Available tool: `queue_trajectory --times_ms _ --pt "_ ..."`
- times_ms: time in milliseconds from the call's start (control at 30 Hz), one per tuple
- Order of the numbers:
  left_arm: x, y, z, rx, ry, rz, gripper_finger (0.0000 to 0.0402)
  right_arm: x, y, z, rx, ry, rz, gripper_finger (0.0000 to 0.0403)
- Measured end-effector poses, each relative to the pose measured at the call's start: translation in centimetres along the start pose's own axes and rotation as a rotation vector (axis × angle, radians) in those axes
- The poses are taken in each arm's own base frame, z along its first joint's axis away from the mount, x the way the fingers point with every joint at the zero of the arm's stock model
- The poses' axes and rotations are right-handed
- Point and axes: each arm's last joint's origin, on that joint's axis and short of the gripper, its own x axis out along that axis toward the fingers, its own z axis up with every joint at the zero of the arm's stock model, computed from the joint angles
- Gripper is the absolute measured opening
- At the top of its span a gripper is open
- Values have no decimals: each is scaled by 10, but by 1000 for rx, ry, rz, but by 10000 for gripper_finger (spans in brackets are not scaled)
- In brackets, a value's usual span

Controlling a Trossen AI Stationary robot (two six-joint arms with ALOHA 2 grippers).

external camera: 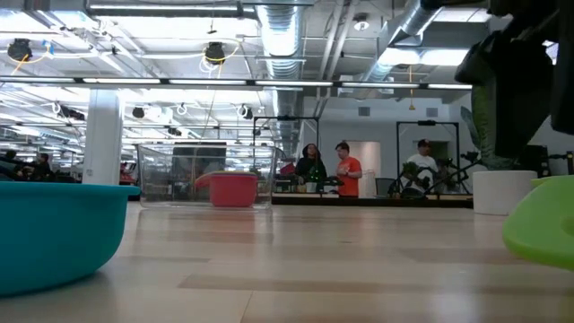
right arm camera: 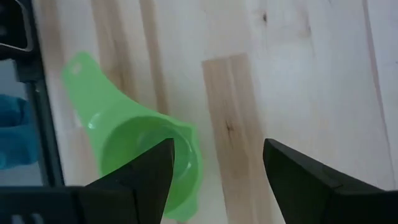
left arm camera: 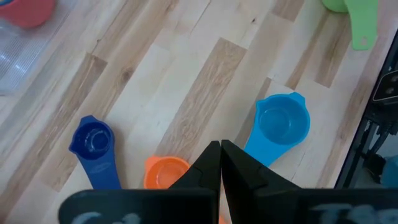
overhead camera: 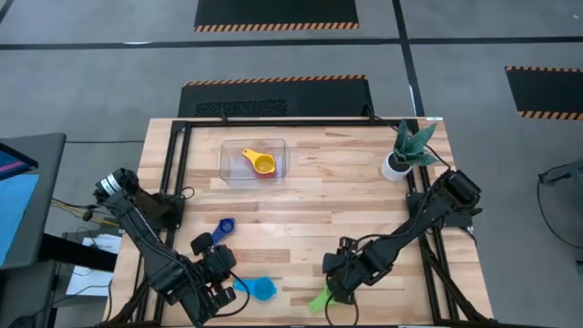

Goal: Nest measuring cups in basket
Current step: Stack the green measuring cup into the yellow measuring cup in the transparent bin

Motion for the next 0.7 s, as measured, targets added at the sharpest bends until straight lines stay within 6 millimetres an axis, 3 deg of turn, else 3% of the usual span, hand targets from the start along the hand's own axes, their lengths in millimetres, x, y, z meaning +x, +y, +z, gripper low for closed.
queue_trajectory --times_ms 533,700 --pt "0 0 1 41 -20 4 0 0 2 1 -78 0 36 270" --pt "0 0 1 41 -22 5 0 17 5 -2 -139 47 45 270"
